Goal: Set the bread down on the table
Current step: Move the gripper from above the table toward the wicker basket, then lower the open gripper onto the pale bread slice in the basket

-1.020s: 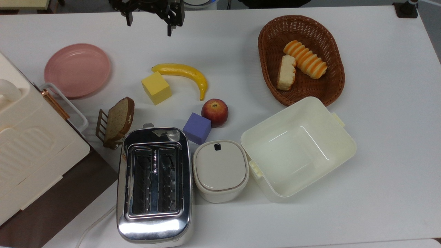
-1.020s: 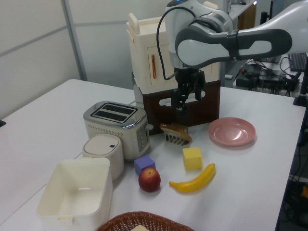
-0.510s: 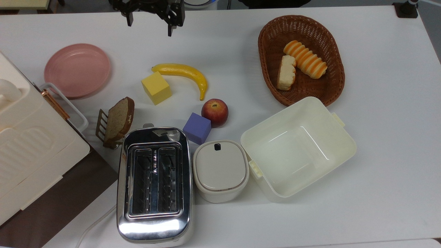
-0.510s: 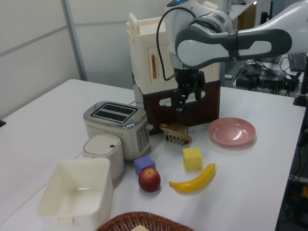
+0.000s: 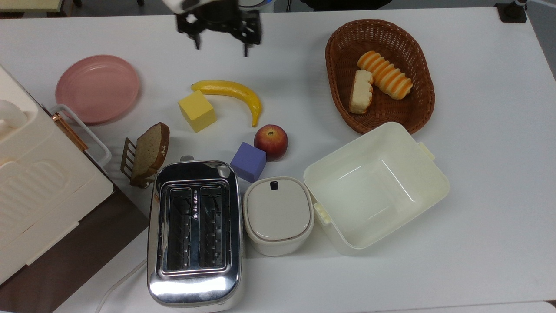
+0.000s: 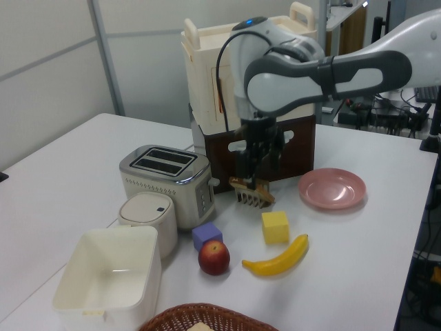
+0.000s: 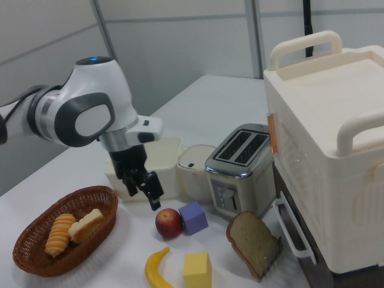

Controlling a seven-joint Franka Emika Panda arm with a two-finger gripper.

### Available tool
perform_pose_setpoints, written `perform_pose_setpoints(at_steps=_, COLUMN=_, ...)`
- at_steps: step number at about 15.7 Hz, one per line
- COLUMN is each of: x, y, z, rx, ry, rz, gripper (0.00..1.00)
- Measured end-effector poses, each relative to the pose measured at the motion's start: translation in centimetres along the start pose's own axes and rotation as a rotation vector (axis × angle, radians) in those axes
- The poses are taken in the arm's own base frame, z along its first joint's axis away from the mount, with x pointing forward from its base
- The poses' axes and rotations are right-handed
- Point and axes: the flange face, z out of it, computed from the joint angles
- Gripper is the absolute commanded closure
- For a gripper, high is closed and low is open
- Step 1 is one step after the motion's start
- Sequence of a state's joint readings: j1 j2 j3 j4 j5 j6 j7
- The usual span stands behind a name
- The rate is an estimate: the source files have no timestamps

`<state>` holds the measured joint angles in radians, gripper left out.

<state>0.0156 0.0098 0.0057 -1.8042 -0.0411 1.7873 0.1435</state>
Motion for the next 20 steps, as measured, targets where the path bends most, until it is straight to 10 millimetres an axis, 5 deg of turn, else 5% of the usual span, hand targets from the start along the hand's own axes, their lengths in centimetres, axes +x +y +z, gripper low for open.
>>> perform_pose_setpoints(at_steps=9, x=-4.9, y=-17.9, z=1.4, rx=0.027, ry=0.046, rz=-0.178, gripper=0.0)
perform_pose_setpoints(at_steps=13, x=-6.7, y=-21.5, z=2.9, rx=0.025, ry=0.026, rz=-0.218, gripper=0.0)
perform_pose_setpoints(at_steps=20, x=-6.5, y=-27.6, z=9.0, rx=0.081, ry=0.037, rz=-0.252, gripper=0.0)
